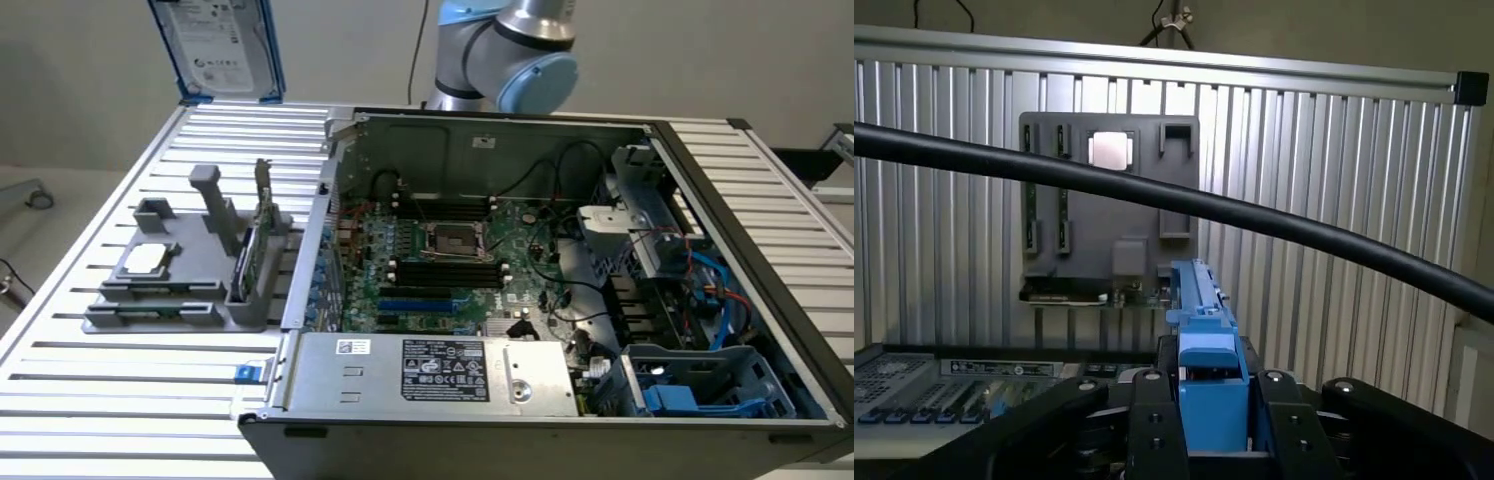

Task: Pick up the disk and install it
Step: 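Pick up the disk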

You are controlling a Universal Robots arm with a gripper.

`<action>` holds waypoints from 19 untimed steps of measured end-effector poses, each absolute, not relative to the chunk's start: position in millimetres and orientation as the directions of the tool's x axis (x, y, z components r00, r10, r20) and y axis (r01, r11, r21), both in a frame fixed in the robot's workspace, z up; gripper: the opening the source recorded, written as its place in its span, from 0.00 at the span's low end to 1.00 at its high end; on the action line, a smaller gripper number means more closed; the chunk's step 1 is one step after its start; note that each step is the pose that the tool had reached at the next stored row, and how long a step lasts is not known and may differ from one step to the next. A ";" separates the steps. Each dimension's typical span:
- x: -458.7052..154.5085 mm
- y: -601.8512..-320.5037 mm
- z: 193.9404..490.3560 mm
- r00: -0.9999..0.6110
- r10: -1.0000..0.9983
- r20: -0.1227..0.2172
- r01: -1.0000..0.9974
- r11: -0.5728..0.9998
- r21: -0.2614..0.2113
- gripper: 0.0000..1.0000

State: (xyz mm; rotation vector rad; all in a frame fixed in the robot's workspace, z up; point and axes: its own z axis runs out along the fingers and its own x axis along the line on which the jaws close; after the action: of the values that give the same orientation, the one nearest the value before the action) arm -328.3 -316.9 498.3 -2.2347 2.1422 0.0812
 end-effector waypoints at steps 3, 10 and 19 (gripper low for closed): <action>-314.7 -318.0 511.9 0.042 -0.997 -0.070 -0.999 -0.042 0.006 0.33; -283.4 -322.9 543.7 0.041 -0.997 -0.072 -0.999 -0.042 0.013 0.33; -256.4 -333.8 549.8 0.041 -0.995 -0.096 -0.999 -0.043 0.013 0.33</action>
State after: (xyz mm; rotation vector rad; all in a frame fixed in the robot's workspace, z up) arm -256.4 -333.8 549.8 -2.2250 2.1334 0.1208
